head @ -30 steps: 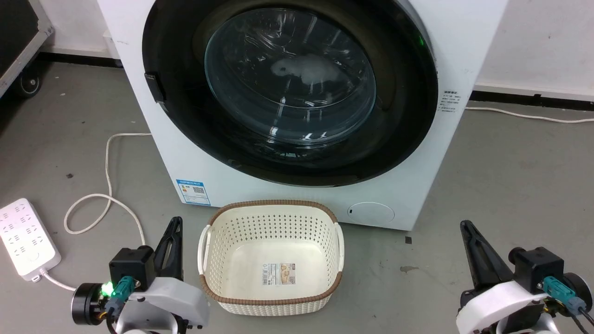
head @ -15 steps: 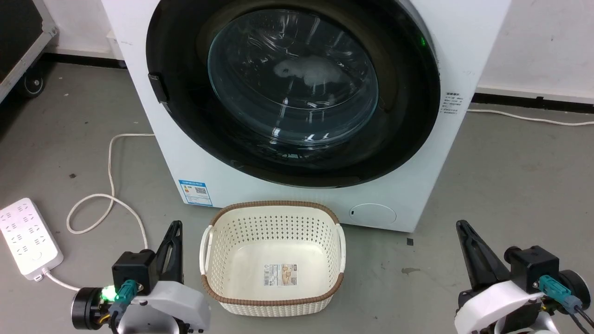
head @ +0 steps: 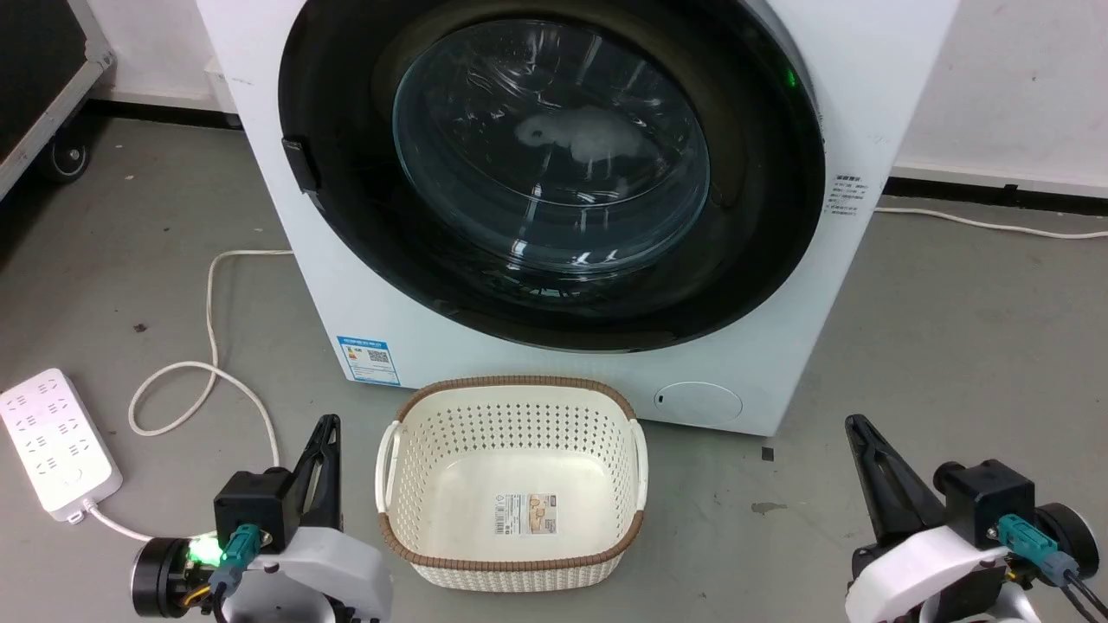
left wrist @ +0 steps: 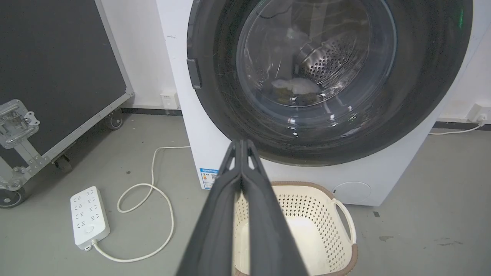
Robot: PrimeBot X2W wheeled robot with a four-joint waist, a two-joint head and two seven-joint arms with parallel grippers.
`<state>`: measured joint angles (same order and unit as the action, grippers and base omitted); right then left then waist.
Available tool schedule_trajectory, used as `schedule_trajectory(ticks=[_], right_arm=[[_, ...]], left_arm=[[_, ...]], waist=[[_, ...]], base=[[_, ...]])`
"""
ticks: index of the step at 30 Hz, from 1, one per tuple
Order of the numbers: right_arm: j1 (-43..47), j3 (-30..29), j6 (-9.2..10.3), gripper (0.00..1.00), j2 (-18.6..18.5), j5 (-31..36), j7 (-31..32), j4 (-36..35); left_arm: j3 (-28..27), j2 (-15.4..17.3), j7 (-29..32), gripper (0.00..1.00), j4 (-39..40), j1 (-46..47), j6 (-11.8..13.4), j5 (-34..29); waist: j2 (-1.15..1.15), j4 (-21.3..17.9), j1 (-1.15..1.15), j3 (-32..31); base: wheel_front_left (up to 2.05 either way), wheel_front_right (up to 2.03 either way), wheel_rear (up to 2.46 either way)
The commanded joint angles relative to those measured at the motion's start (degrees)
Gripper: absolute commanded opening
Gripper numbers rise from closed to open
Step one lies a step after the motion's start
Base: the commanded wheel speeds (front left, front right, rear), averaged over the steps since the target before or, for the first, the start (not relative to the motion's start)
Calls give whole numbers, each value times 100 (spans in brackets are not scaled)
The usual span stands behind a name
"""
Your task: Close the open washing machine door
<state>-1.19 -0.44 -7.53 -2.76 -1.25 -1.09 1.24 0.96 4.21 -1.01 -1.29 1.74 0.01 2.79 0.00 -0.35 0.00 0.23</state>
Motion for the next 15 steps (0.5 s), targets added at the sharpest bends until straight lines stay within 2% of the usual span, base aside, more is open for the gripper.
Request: schedule_trajectory(ticks=[1,15], right_arm=[[89,11,4,0,-10,42,15,-46],[119,44,4,0,-11,125,109,-124]], left_arm=[[-21,-37,18,0,33,-92,0,-60],[-96,-134,101,0,129,-174,-1,-279]], waist=[[0,2,0,-1],[0,35,0,-23]], base=[[0,0,0],[0,0,0]])
